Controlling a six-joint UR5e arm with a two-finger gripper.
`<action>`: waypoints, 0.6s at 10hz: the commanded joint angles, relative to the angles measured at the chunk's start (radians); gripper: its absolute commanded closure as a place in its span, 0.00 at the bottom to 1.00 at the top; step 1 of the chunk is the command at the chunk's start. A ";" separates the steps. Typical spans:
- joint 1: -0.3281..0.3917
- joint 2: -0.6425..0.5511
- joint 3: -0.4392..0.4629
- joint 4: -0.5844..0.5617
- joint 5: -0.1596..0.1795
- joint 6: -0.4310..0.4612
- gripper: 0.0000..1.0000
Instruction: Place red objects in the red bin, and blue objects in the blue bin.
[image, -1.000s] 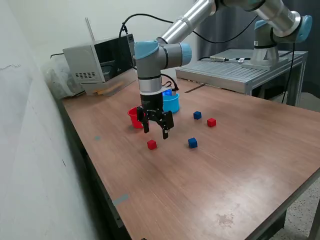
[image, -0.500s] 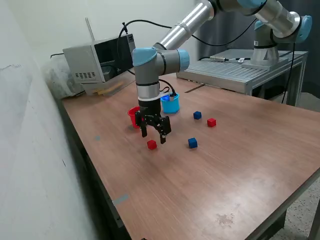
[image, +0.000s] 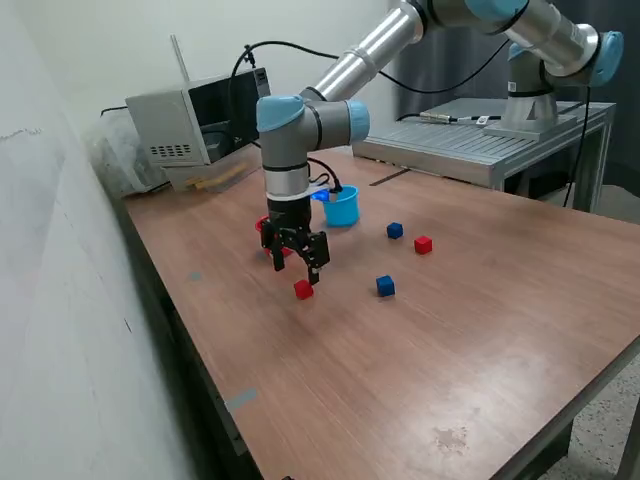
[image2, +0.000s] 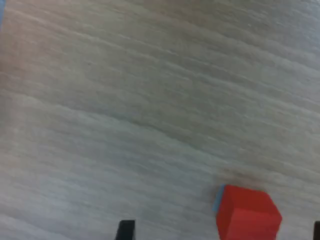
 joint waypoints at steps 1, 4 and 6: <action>0.000 0.006 0.006 0.008 -0.002 0.031 0.00; 0.015 0.000 -0.004 0.019 -0.005 0.064 0.00; 0.011 -0.017 -0.046 0.088 0.001 0.076 0.00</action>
